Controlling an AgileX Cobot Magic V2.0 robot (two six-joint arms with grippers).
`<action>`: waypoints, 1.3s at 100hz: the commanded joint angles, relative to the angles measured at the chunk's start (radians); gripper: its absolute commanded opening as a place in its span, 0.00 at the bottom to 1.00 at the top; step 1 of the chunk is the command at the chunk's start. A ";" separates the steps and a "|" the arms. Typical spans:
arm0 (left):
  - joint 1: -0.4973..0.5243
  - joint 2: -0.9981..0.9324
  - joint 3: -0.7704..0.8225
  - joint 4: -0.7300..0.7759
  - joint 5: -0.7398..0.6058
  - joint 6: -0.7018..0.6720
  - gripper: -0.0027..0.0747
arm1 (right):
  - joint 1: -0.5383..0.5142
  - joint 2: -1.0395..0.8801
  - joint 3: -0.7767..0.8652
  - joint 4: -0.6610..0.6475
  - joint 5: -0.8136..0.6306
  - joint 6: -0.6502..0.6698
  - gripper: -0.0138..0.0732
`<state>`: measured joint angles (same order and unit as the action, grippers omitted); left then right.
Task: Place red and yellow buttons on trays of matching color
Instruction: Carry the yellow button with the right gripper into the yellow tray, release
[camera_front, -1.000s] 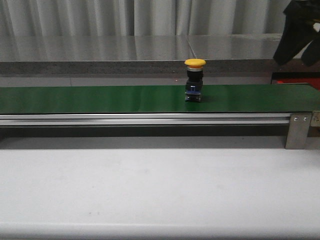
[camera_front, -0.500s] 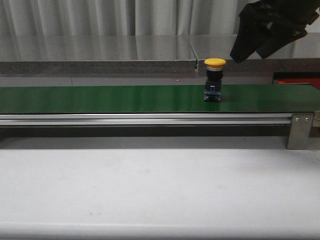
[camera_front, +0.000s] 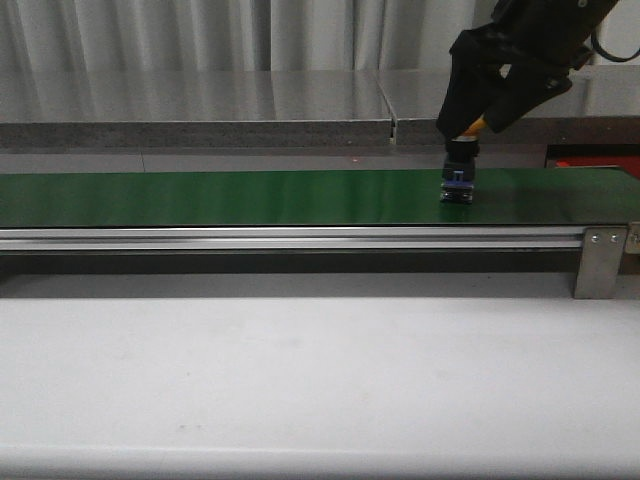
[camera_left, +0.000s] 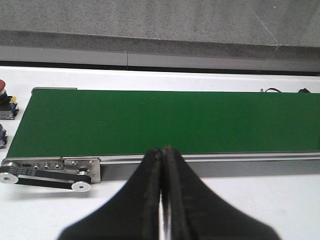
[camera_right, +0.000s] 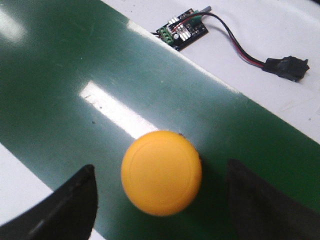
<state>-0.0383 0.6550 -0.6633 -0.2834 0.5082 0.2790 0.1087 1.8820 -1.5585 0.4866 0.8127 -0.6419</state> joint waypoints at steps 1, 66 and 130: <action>-0.007 -0.002 -0.025 -0.022 -0.073 -0.004 0.01 | 0.000 -0.021 -0.050 0.021 -0.032 -0.014 0.78; -0.007 -0.002 -0.025 -0.022 -0.073 -0.004 0.01 | -0.122 -0.084 -0.110 -0.137 0.071 0.185 0.33; -0.007 -0.002 -0.025 -0.022 -0.073 -0.004 0.01 | -0.557 -0.168 0.223 -0.075 -0.215 0.242 0.33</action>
<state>-0.0383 0.6550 -0.6633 -0.2834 0.5082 0.2790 -0.4419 1.7709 -1.3663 0.3793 0.7304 -0.3989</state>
